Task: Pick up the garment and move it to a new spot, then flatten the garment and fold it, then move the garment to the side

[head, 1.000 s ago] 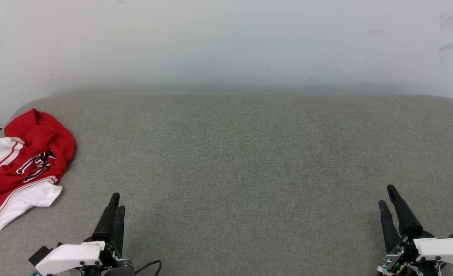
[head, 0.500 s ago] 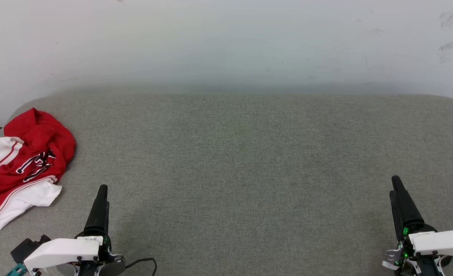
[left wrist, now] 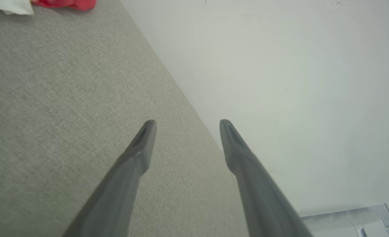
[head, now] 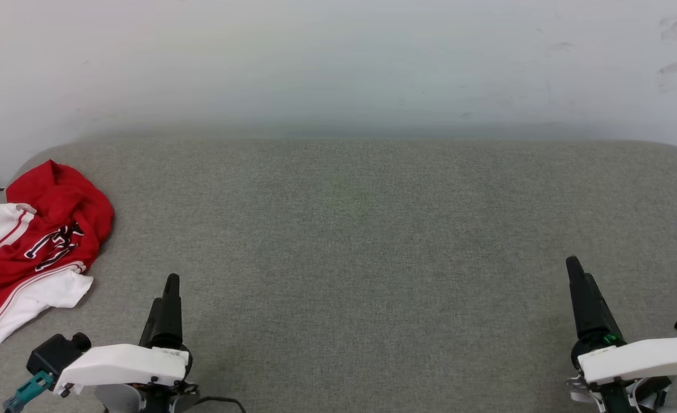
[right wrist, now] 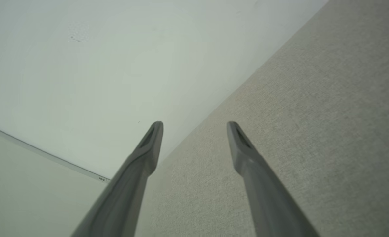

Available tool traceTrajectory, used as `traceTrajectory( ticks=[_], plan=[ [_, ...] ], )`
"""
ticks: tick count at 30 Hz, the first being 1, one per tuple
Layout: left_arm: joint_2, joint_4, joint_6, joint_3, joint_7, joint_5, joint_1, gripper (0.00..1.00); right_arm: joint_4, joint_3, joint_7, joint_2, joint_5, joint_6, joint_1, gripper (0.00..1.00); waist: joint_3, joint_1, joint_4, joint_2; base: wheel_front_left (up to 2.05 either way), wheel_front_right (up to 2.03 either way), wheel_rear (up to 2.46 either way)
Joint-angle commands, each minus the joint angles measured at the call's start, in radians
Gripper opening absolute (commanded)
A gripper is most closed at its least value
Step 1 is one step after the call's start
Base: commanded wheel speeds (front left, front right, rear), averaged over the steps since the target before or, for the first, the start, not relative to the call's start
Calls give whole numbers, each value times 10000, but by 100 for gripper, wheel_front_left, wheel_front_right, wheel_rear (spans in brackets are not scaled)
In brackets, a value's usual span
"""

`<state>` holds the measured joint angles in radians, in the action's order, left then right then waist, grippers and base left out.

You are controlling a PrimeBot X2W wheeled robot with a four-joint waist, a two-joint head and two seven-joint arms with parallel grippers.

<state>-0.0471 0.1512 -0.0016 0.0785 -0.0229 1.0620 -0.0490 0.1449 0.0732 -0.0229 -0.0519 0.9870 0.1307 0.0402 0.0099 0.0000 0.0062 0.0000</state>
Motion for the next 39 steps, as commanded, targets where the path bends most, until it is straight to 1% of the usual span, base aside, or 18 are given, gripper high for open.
traceTrajectory(
  ticks=[1,9,20,26,39],
  plan=[
    [-22,-213,94,-82,-131,-525,-69,100,-200,-78,-125,4,-556,2,43,100,-4,0,6,0,0,0,0],
    [-25,-248,378,-305,-421,-1893,49,100,-107,-165,-412,6,-1945,1,-77,100,-19,0,25,0,0,0,0],
    [-39,-364,599,-542,-781,-3589,147,100,-254,-279,-782,9,-3568,1,-182,100,-38,0,39,0,0,0,0],
    [-79,-482,677,-643,-928,-4260,215,100,-360,-331,-926,11,-4253,1,-228,100,-45,0,39,0,0,0,0],
    [-212,-717,1019,-953,-1290,-5854,314,100,-607,-398,-1285,14,-5907,1,-348,100,-43,0,88,0,0,0,0]
  ],
)
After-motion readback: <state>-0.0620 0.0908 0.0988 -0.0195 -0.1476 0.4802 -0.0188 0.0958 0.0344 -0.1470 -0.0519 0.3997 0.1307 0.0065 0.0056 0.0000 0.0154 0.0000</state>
